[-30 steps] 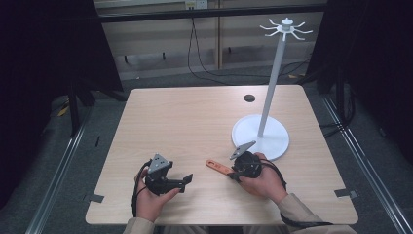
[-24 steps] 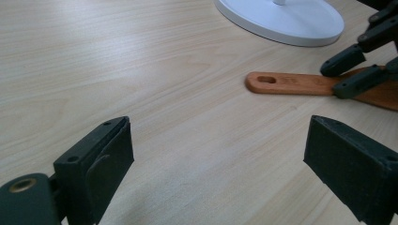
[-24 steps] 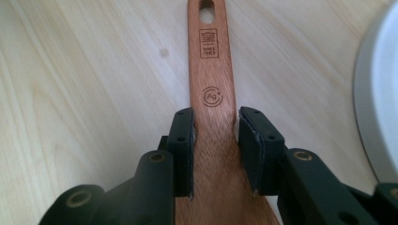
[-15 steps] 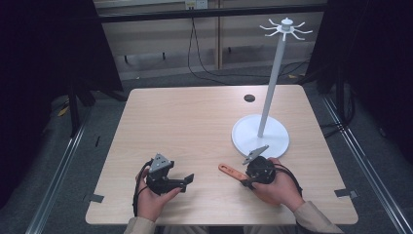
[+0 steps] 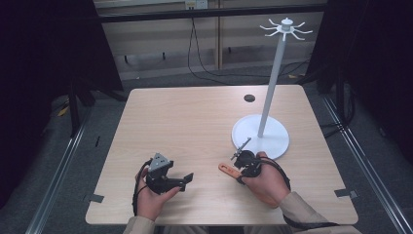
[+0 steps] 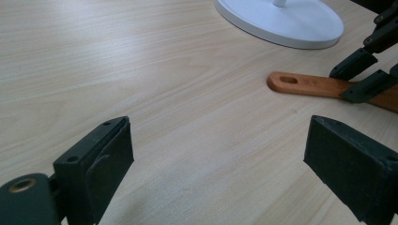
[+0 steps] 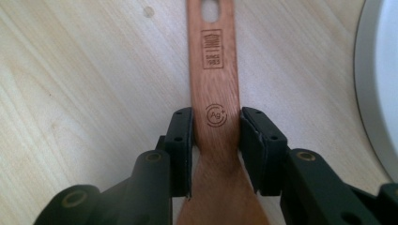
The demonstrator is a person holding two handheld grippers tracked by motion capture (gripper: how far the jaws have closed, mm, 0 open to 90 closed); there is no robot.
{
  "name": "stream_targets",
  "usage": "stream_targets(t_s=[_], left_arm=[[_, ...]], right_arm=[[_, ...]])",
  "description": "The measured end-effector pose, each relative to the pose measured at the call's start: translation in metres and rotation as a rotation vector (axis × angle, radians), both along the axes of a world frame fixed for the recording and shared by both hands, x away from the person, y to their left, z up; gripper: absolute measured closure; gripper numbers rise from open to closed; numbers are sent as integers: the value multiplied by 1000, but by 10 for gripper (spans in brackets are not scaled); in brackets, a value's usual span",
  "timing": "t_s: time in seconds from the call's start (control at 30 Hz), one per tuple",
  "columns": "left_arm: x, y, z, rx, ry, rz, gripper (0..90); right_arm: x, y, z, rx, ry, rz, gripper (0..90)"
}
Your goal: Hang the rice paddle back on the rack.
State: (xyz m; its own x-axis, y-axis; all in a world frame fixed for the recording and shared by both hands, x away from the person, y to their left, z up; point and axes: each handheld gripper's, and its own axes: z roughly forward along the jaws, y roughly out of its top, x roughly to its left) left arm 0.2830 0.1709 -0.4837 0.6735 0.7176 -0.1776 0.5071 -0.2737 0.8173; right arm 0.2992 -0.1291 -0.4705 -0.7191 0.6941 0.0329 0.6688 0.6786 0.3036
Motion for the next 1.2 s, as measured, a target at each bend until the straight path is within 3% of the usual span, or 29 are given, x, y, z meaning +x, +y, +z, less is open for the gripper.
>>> stream_targets(t_s=[0.1,0.33,0.6,0.73,0.83,0.87,0.9,1.2], left_arm=[[-1,-1,0,-5,0,2,84],[-1,-1,1,-7,-2,1,84],[0,-2,0,-2,1,-5,84],[0,-2,1,-4,-1,-5,84],[0,-2,0,-7,-1,-3,83],[0,-2,0,-7,-1,-3,84],[0,-2,0,-7,0,0,83],[0,-3,0,-13,1,5,83]], right_arm=[[-1,2,0,-10,6,-37,660],[-3,0,0,7,-4,-64,667],[-4,-1,0,13,-9,-66,669],[-4,-5,-1,62,-8,-83,669],[-6,-15,2,160,-27,-115,669],[-6,-15,2,160,-27,-115,669],[-8,-21,6,203,-51,-128,669],[-15,-46,23,355,-189,-175,670]])
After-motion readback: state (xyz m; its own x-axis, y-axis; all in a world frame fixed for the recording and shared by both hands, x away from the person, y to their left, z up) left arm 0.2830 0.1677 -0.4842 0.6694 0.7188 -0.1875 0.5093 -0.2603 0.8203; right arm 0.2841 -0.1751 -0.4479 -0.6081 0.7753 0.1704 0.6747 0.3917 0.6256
